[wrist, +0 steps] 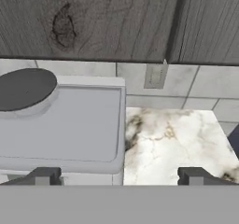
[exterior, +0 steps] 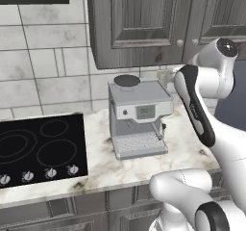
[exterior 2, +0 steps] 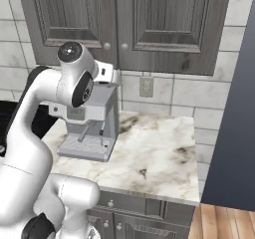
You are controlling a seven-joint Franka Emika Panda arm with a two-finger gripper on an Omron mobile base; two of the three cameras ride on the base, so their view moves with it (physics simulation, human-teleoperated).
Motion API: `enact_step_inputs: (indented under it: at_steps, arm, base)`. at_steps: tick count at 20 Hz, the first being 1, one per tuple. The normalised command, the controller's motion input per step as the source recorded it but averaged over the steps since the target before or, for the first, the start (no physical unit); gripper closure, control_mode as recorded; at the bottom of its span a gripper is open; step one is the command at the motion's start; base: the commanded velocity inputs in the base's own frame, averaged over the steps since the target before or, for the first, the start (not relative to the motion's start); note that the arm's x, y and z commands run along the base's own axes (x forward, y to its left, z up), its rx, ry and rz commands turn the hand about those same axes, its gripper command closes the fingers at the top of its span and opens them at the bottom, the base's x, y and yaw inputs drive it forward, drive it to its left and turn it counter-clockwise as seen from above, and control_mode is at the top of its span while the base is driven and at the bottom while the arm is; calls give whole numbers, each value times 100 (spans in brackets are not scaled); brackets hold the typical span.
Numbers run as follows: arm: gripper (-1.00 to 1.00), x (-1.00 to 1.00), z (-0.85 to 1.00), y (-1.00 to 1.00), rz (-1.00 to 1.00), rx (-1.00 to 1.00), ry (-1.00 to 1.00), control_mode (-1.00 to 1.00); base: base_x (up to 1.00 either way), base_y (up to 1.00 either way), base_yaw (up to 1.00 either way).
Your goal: Open the cabinet, pick the kettle from the cabinet, and place it in the sink.
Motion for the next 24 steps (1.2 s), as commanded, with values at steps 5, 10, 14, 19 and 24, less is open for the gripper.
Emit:
enact_step_inputs:
  at_steps: [5, 10, 14, 19, 24]
  arm:
    - [-100, 36, 20, -9, 0, 0, 1, -100]
    - [-100, 38, 22, -4, 0, 0, 0, -100]
    - [-100, 29, 20, -1, 0, -2, 0, -100]
    - [-100, 21, 23, 0, 0, -3, -5, -100]
    - [-100, 12, 18, 0, 0, -3, -7, -100]
  base:
    - [0, 0, 0]
    - [0, 0, 0]
    - [0, 0, 0]
    - [0, 0, 0]
    - [0, 0, 0]
